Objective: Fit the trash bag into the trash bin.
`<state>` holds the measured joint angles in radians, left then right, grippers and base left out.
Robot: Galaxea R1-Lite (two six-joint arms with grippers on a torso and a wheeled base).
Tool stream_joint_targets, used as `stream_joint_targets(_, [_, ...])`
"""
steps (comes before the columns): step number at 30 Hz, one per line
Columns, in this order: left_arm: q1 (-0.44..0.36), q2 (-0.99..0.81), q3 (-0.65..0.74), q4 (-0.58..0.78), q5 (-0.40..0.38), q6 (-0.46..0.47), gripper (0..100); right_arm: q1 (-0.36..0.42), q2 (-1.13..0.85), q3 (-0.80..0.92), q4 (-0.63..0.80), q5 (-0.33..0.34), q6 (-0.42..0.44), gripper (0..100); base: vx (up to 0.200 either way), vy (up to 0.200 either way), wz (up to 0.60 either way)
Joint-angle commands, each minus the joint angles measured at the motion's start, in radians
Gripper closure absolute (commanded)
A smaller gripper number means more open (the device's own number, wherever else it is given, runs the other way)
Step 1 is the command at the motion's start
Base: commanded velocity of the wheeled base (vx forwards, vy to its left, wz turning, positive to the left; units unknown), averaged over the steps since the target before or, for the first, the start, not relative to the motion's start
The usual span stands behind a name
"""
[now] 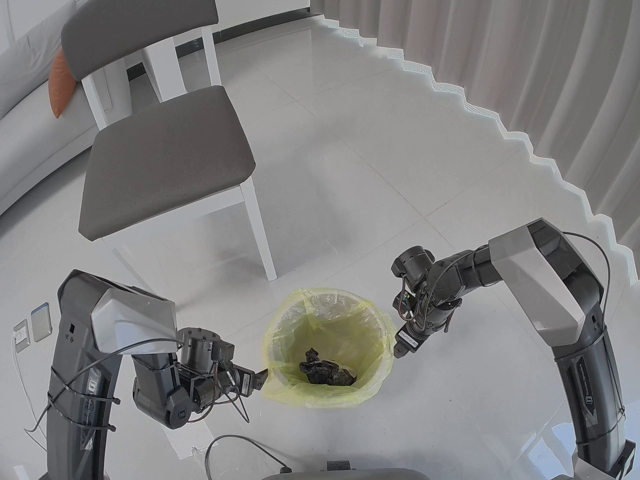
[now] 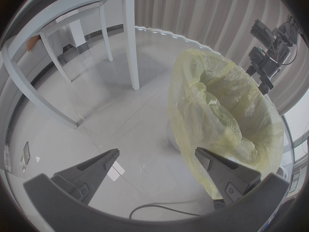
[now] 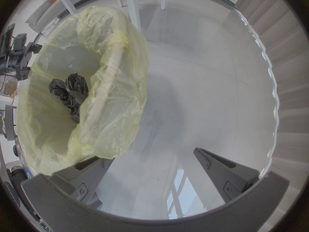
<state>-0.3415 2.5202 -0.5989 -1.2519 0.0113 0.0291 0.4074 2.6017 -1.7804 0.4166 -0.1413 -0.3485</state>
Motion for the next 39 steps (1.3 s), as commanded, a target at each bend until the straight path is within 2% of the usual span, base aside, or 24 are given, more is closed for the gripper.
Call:
stream_joint_targets(1, [0.024,-0.046,0.068,-0.041,-0.007,0.0,0,0.001,-0.21,0.167,-0.055,0.0,0.008,0,0.0,0.0,0.0])
stream_joint_targets(6, [0.044,-0.043,0.163,-0.158,-0.01,-0.002,0,0.079,-0.384,0.332,-0.185,-0.001,0.003,0,0.0,0.0,0.0])
stream_joint_targets(10, [0.059,-0.021,0.26,-0.31,-0.011,0.0,0,0.186,-0.448,0.477,-0.338,-0.031,0.0,0,0.0,0.0,0.0])
stream_joint_targets(16, [0.064,-0.113,0.341,-0.319,-0.001,-0.003,0,0.31,-0.414,0.647,-0.61,-0.044,-0.009,0,0.0,0.0,0.0])
stream_joint_targets(18, [0.064,-0.179,0.358,-0.319,-0.001,-0.002,0,0.338,-0.362,0.69,-0.739,-0.046,-0.05,0,0.0,0.0,0.0])
stream_joint_targets(22, [0.056,-0.239,0.373,-0.319,-0.001,0.0,0,0.349,-0.319,0.714,-0.823,-0.046,-0.116,0,0.0,0.0,0.0])
stream_joint_targets(23, [0.05,-0.284,0.398,-0.319,-0.001,0.0,0,0.35,-0.288,0.719,-0.861,-0.047,-0.165,0,0.0,0.0,0.0])
stream_joint_targets(29, [0.033,-0.396,0.461,-0.319,-0.002,-0.006,0,0.332,-0.203,0.684,-0.9,-0.046,-0.241,0,0.0,0.0,0.0])
stream_joint_targets(39, [-0.01,-0.426,0.47,-0.319,0.004,-0.009,0,0.327,-0.135,0.671,-0.903,-0.037,-0.265,0,0.0,0.0,0.0])
